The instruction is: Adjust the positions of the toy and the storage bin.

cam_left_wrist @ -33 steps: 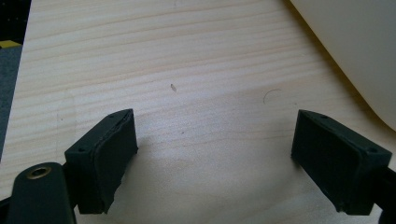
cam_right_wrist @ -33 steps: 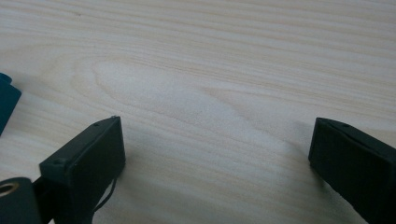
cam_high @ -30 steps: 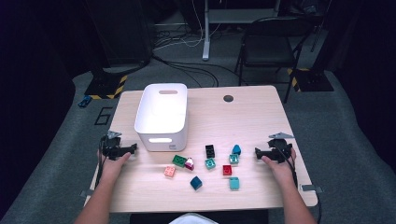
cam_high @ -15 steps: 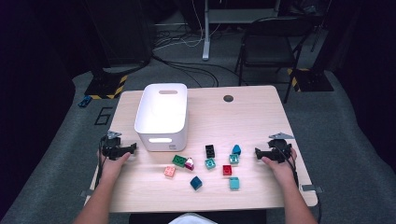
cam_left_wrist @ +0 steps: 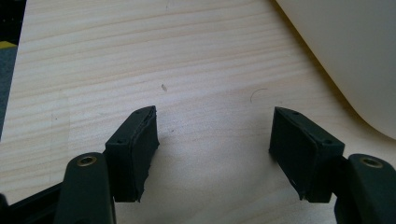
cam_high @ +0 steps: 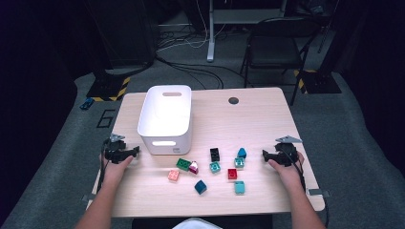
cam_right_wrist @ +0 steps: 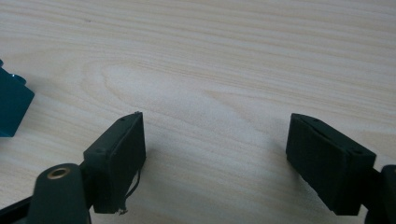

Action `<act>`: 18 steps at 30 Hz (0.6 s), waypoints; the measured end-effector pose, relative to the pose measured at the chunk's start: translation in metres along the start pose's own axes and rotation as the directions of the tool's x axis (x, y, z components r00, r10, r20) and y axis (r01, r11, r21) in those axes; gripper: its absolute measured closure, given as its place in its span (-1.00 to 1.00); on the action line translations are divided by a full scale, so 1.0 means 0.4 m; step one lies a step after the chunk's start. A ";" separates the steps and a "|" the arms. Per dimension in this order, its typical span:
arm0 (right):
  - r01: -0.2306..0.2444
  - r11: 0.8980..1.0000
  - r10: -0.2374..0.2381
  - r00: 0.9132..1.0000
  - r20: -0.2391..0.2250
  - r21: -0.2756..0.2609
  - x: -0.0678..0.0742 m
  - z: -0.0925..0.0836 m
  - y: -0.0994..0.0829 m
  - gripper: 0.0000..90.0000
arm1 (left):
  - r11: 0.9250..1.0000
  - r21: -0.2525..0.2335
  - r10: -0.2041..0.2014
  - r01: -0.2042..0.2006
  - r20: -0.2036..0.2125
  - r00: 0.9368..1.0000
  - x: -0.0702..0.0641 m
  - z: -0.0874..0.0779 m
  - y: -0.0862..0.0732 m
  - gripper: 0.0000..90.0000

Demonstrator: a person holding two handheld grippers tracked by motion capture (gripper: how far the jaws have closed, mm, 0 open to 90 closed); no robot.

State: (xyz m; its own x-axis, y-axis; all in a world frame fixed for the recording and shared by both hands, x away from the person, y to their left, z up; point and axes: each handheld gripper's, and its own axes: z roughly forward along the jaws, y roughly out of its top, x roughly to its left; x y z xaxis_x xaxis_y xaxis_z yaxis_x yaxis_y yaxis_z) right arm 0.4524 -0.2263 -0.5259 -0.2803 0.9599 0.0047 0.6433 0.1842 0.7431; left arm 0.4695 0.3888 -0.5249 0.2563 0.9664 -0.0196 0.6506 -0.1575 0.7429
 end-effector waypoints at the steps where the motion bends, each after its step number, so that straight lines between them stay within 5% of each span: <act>1: 0.002 1.000 -0.002 1.000 0.000 -0.002 -0.001 0.000 0.000 -0.55 | 1.000 -0.001 -0.001 0.001 -0.001 1.000 0.000 -0.001 0.000 -0.23; 6: -0.008 1.000 0.008 1.000 -0.001 0.001 0.003 -0.002 0.002 -0.46 | 1.000 0.031 -0.001 0.000 0.015 1.000 -0.001 -0.012 0.007 -0.15; 11: 0.001 0.999 -0.001 1.000 -0.003 0.032 0.004 -0.011 0.012 -0.18 | 1.000 0.005 -0.005 0.004 0.025 1.000 -0.013 -0.037 0.030 -0.06; 18: 0.040 0.999 -0.040 0.999 -0.011 0.017 0.029 -0.035 0.042 -0.10 | 0.999 -0.040 -0.007 0.009 0.045 0.999 -0.020 -0.088 0.064 -0.05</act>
State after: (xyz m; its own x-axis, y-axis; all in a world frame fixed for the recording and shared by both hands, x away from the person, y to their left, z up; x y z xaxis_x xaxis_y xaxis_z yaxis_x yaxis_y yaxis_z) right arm 0.4500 -0.2150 -0.5039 -0.3139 0.9493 -0.0176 0.6432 0.2263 0.7315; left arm 0.4588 0.3843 -0.4822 0.2833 0.9574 -0.0552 0.6239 -0.1404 0.7688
